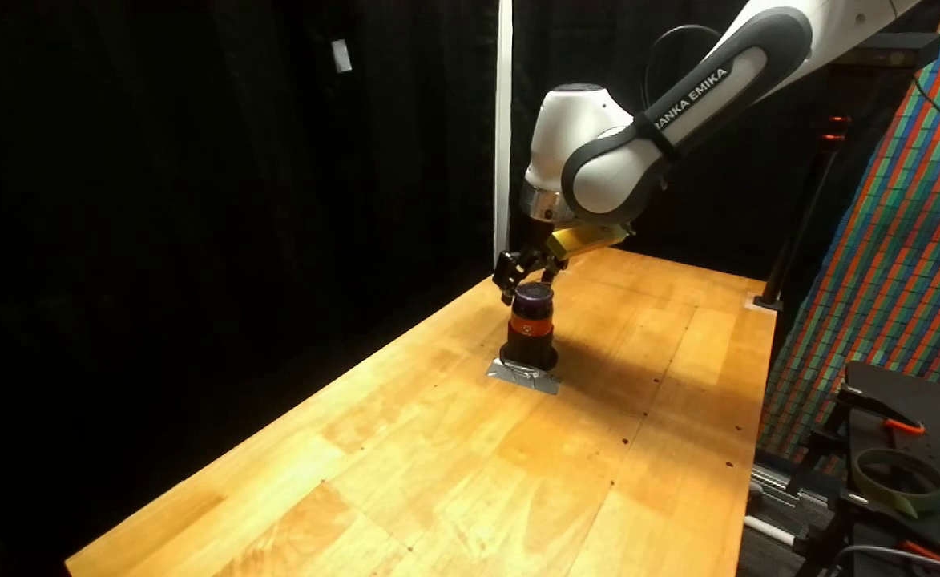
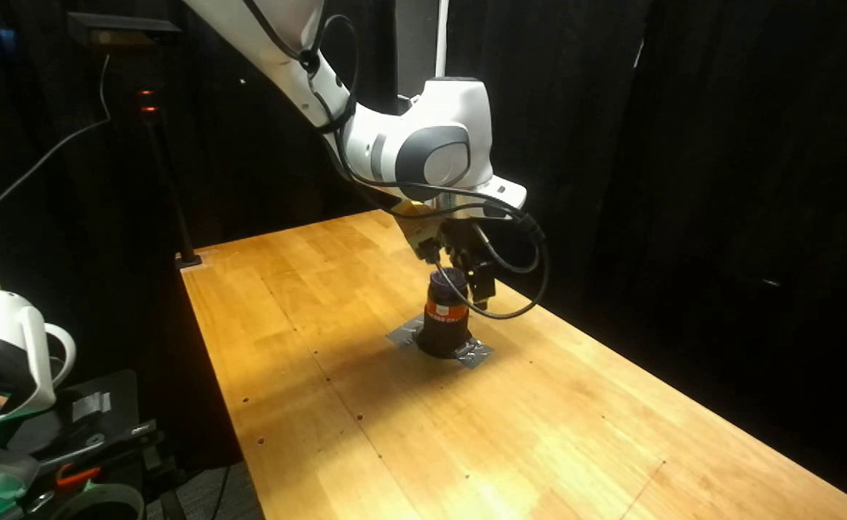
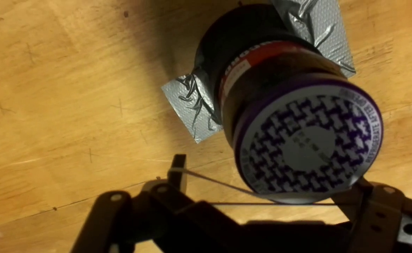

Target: Put the rubber band around the brown cup

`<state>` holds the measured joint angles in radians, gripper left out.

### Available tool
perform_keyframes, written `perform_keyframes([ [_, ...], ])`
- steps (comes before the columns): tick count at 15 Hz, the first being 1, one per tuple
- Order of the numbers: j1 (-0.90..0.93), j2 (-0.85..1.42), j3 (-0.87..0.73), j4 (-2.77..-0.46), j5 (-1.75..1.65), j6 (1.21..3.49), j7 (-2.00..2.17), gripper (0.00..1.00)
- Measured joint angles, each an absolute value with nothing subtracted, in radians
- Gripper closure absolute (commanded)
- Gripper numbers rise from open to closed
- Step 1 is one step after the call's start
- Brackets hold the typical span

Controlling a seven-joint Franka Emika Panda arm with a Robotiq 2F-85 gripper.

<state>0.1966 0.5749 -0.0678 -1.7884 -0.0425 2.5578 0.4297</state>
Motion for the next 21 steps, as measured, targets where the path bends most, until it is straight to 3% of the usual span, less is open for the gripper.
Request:
perform_keyframes([
  [9,0.168,0.568,-0.022,-1.708,0.064,2.217,0.427,0.0],
  [21,0.13,0.567,0.008,-1.684,0.129,2.054,0.391,0.0],
])
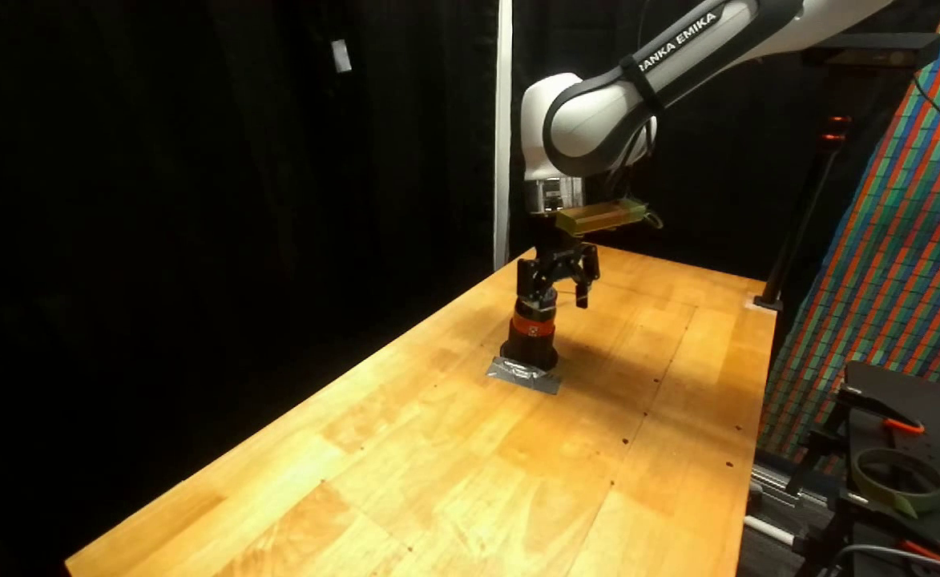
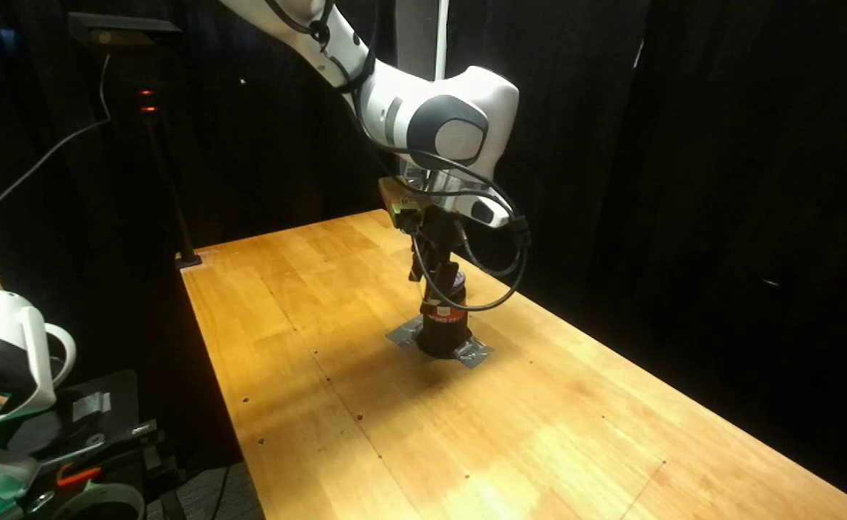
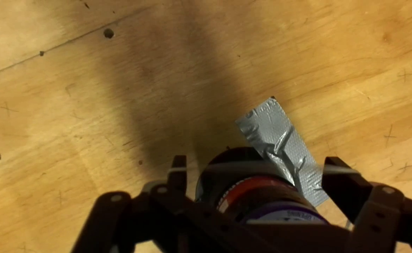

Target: Put the rubber band around the brown cup

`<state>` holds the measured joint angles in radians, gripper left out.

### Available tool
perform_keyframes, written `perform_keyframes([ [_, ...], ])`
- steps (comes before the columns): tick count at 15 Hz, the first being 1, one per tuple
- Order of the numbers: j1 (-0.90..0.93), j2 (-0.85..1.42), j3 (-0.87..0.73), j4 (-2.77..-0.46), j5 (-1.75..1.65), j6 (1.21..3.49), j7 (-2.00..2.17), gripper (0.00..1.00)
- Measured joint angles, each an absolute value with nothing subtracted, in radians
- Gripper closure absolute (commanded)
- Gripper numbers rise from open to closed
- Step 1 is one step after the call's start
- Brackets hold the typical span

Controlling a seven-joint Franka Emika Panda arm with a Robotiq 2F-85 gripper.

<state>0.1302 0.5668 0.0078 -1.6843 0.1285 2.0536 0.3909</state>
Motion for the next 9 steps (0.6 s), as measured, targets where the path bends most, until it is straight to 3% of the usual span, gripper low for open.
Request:
perform_keyframes([
  [9,0.114,0.566,0.014,-1.69,0.165,2.013,0.368,0.0],
])
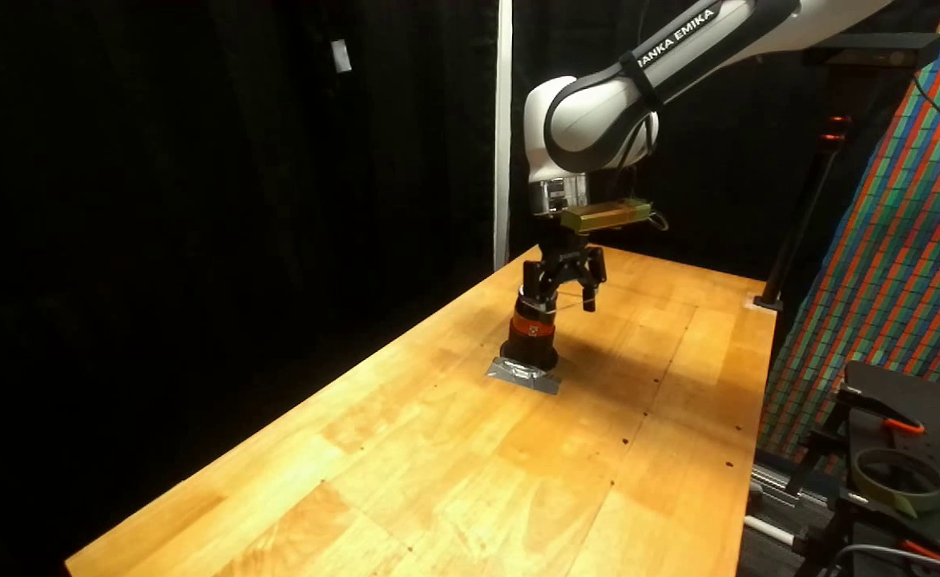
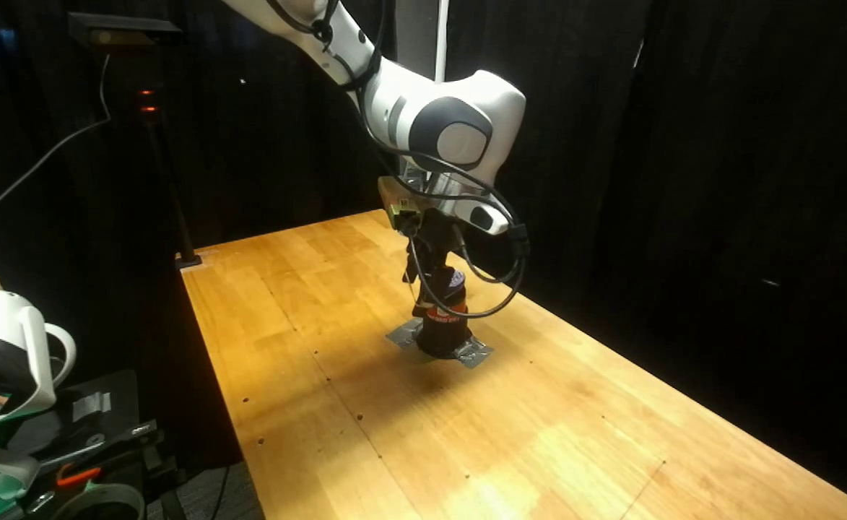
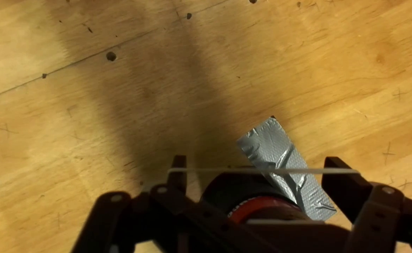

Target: Put the rubber band around the brown cup

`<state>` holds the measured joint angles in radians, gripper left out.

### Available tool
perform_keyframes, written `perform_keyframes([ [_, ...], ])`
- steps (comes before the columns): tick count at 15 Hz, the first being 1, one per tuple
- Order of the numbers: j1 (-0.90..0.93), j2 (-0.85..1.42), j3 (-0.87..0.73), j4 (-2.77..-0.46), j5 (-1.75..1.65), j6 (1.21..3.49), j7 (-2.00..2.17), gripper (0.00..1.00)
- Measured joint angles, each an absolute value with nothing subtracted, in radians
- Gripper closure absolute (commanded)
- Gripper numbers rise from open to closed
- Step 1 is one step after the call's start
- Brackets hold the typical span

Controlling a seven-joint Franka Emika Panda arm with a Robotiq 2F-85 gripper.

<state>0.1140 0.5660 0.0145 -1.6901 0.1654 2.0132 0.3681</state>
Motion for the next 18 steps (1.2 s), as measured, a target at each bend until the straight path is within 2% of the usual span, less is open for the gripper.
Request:
perform_keyframes([
  [4,0.127,0.559,0.014,-1.76,0.16,2.139,0.369,0.0],
  [5,0.131,0.552,0.014,-1.781,0.159,2.172,0.369,0.25],
  [6,0.135,0.543,0.014,-1.803,0.154,2.198,0.369,0.27],
  [7,0.137,0.532,0.014,-1.824,0.147,2.221,0.37,0.34],
  [14,0.152,0.405,0.013,-2.01,0.101,2.387,0.371,0.89],
  [18,0.165,0.344,0.015,-2.133,0.096,2.554,0.371,0.95],
])
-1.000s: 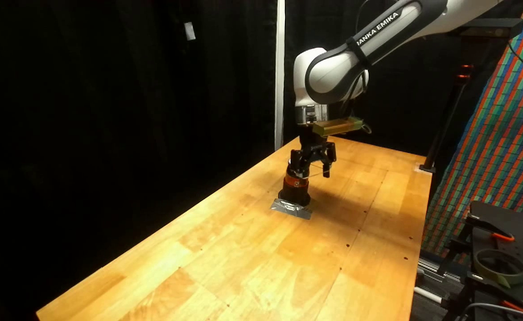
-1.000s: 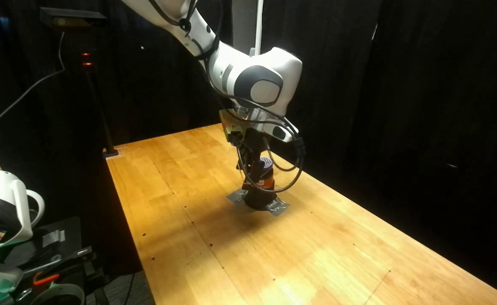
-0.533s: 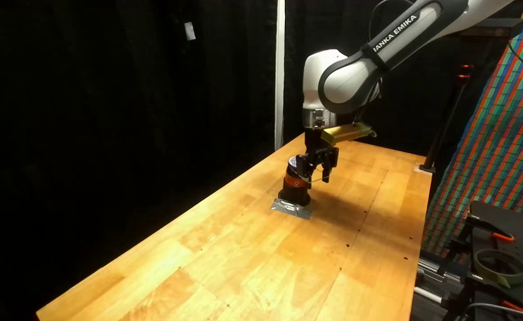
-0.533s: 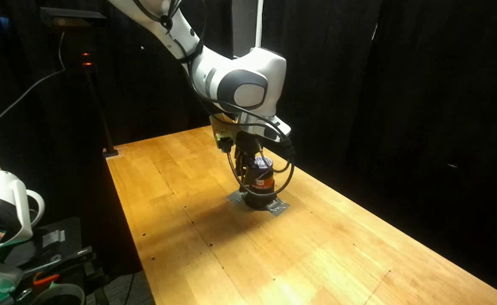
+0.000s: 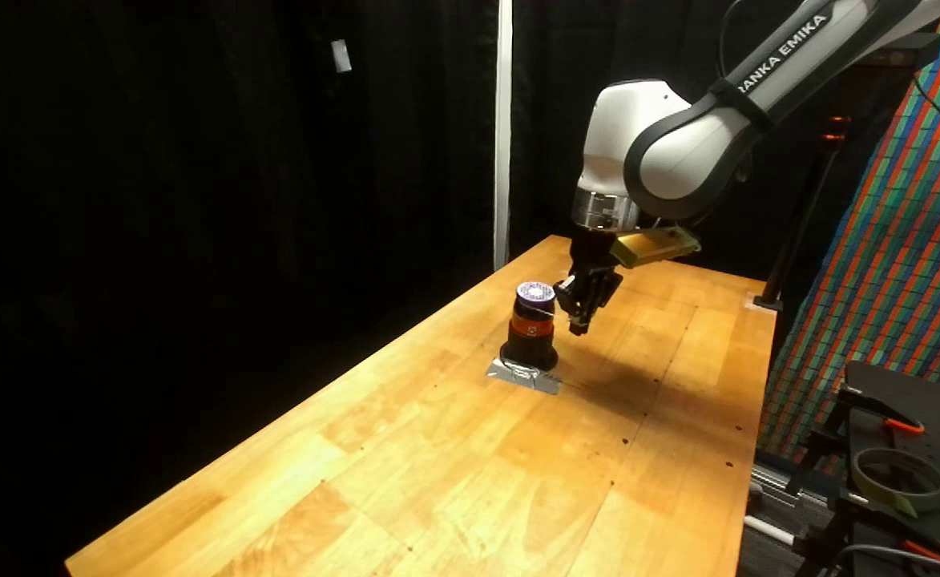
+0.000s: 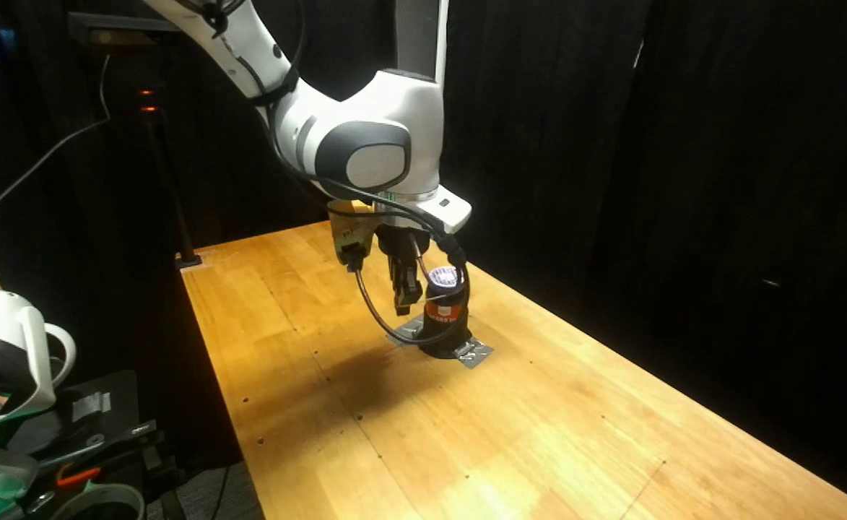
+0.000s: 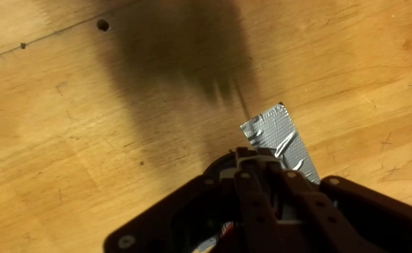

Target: Put the rubber band around the brown cup

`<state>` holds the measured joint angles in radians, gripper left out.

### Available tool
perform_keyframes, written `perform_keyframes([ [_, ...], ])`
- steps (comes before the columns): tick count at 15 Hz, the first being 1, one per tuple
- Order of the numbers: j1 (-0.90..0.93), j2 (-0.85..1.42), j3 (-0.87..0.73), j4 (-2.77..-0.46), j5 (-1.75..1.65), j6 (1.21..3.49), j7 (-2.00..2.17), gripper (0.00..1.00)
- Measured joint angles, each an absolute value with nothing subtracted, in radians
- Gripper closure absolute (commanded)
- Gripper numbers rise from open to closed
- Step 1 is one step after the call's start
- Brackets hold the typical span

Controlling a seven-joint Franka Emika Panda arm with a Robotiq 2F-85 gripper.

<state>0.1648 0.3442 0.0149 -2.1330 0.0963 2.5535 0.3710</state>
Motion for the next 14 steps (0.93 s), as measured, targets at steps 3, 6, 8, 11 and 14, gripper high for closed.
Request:
perform_keyframes([
  [3,0.176,0.321,0.015,-2.222,0.096,2.724,0.372,0.9],
  [6,0.183,0.313,0.015,-2.298,0.096,2.9,0.373,0.88],
  [8,0.185,0.313,0.015,-2.343,0.096,3.014,0.374,0.9],
  [11,0.187,0.313,0.015,-2.4,0.101,3.169,0.374,0.89],
  [14,0.187,0.313,0.022,-2.444,0.113,3.295,0.371,0.89],
])
